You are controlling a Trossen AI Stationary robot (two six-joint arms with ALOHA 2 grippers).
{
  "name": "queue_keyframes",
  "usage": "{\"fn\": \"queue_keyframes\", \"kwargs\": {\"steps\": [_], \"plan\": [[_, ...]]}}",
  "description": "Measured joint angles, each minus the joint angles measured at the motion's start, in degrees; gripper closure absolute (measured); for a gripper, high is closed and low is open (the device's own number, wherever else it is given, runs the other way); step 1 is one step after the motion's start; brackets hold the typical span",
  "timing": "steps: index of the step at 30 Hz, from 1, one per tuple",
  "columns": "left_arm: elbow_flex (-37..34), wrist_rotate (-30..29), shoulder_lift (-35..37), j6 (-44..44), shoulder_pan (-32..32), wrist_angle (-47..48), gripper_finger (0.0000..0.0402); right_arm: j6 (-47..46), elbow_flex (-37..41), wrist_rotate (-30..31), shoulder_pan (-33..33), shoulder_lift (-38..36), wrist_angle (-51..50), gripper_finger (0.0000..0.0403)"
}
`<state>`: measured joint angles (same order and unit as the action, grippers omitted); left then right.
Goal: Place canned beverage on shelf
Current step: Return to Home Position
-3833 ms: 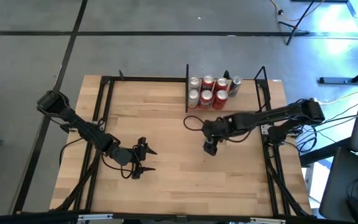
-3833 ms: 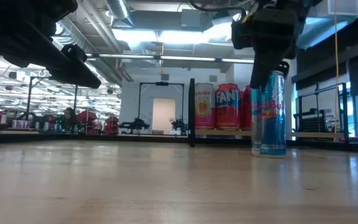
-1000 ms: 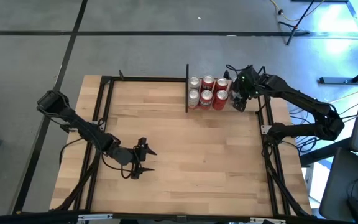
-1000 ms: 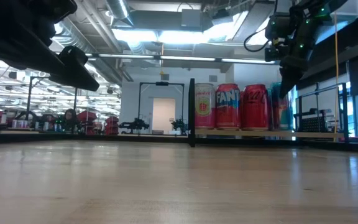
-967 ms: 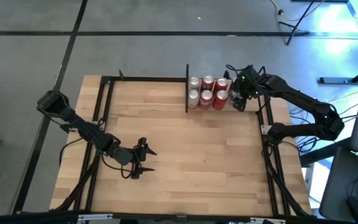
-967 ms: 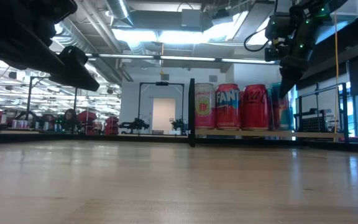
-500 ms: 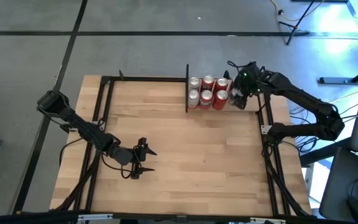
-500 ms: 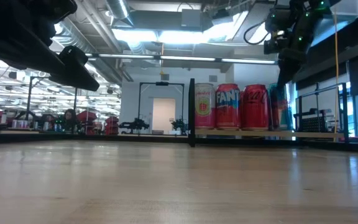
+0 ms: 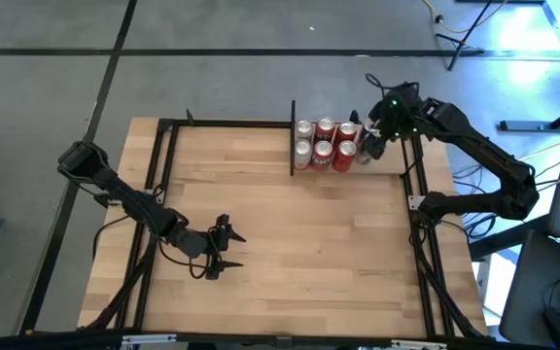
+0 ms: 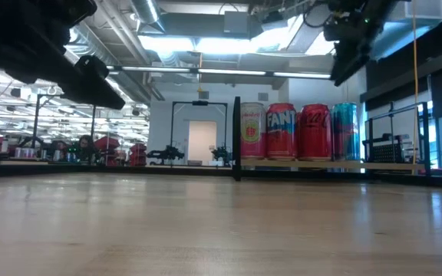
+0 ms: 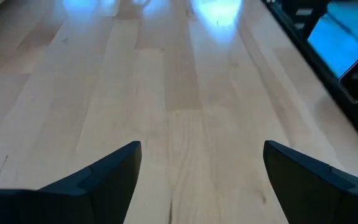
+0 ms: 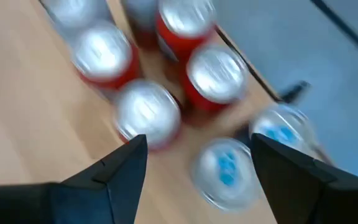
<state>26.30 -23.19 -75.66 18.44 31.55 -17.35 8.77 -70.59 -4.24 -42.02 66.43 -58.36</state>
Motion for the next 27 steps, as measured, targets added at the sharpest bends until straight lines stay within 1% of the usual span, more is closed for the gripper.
{"fn": "queue_keyframes", "kwargs": {"steps": [2,3,5,7,9,11,13,15,17,20,23,27], "plan": [[0.00,-0.12,0.00,-0.34,0.02,-1.31,0.0081,-4.45,-0.04,-4.87,0.05,-0.02,2.70,0.0133],[0.00,-0.81,0.00,-1.29,0.01,-2.21,0.0081,-5.60,0.04,-8.50,0.13,-0.02,3.95,0.0133],[0.12,-4.36,-0.01,-4.14,-0.70,-4.94,0.0081,-7.58,1.32,-14.12,2.02,-0.07,9.45,0.0133],[1.50,-6.04,0.10,-7.48,-2.85,-5.81,0.0082,-8.68,3.50,-15.78,6.12,-0.07,17.06,0.0133],[3.08,-5.18,0.46,-10.19,-5.17,-5.70,0.0088,-8.80,6.31,-14.90,11.35,-0.02,25.34,0.0133],[4.88,-2.56,0.61,-12.28,-7.29,-4.52,0.0103,-8.50,9.23,-11.60,16.61,-0.02,32.68,0.0133],[6.18,-1.98,1.55,-14.69,-9.00,-1.22,0.0128,-7.99,11.97,-7.39,21.11,-0.02,38.91,0.0133],[7.10,-0.69,3.31,-16.36,-10.71,1.61,0.0161,-7.24,14.50,-3.79,24.56,0.00,43.26,0.0133],[7.15,1.41,5.81,-17.51,-12.75,4.46,0.0199,-7.04,16.42,-1.48,27.03,0.00,45.73,0.0133],[7.16,3.67,9.97,-18.92,-16.32,10.10,0.0260,-7.86,18.32,-0.88,29.33,-0.21,45.56,0.0143],[6.25,5.75,14.61,-20.38,-19.81,11.78,0.0318,-8.97,21.05,-2.45,31.55,-1.66,45.01,0.0181],[2.34,9.41,21.16,-21.14,-24.25,12.15,0.0373,-10.53,26.19,-2.33,34.63,-5.12,47.50,0.0262]]}}
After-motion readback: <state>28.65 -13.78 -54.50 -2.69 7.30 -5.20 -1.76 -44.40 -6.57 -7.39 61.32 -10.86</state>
